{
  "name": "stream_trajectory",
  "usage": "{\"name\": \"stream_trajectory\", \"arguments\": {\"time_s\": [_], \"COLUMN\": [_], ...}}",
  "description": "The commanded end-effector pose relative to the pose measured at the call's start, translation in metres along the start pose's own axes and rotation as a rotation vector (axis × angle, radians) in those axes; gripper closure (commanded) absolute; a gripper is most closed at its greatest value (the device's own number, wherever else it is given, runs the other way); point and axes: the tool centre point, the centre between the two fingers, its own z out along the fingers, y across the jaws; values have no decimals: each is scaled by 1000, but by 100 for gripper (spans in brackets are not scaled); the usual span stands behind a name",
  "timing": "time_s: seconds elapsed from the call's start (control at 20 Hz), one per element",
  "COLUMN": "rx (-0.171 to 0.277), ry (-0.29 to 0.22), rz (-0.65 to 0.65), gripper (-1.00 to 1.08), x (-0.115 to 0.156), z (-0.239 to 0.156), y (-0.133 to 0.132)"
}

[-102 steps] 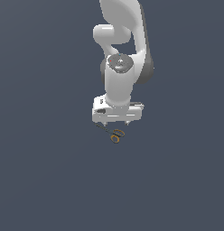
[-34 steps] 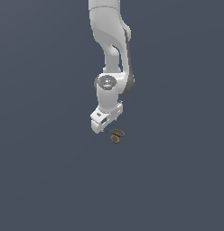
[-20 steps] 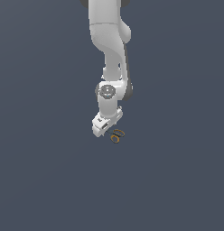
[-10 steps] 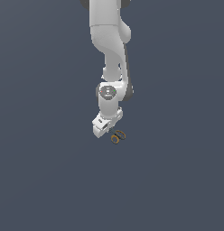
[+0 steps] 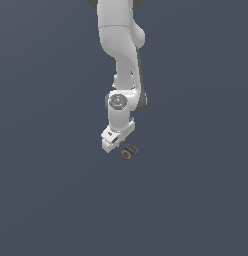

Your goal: Pick up the object and move it to a goal position.

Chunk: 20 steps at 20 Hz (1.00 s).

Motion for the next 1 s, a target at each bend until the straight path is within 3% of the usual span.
{"name": "stream_trajectory", "arguments": {"time_s": [0.0, 0.35, 0.95], "rx": [-2, -1, 0], "ry": [1, 1, 2], "rz": [1, 2, 4], "gripper": [108, 108, 108], "x": [-4, -26, -79], "z": [-7, -43, -132], "y": [8, 47, 144]}}
